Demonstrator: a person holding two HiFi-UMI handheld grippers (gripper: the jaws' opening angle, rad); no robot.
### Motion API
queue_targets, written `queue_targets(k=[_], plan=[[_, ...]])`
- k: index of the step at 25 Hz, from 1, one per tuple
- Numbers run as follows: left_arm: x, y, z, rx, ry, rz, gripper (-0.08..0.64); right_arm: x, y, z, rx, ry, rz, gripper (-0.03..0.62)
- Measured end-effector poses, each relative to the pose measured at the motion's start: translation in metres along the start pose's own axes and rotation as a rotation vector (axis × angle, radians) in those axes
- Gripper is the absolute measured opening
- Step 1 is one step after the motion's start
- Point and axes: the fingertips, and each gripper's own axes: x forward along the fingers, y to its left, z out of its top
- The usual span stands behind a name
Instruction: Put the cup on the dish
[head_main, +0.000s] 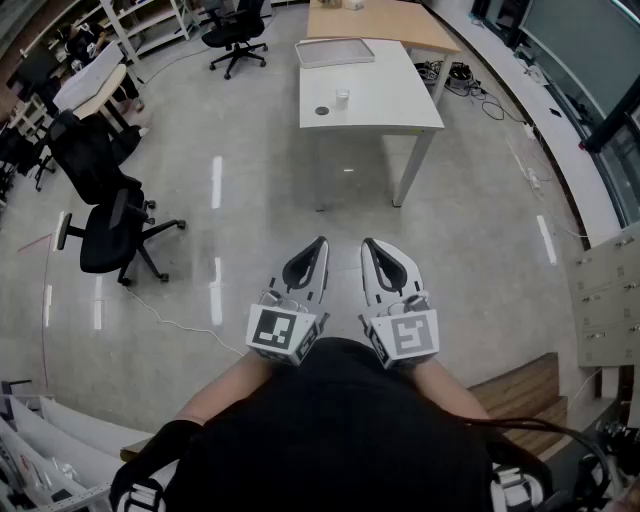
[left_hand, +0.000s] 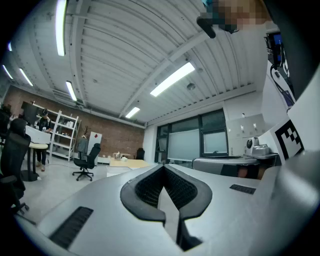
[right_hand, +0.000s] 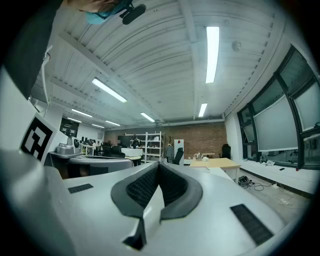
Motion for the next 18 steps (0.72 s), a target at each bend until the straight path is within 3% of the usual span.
queue_targets(k=[18], plan=[[0.024,-0.026,-0.016,-0.009,0.012,0.044,0.0,-0.01,-0.036,-0.014,0.052,-0.004,0.035,0.012]])
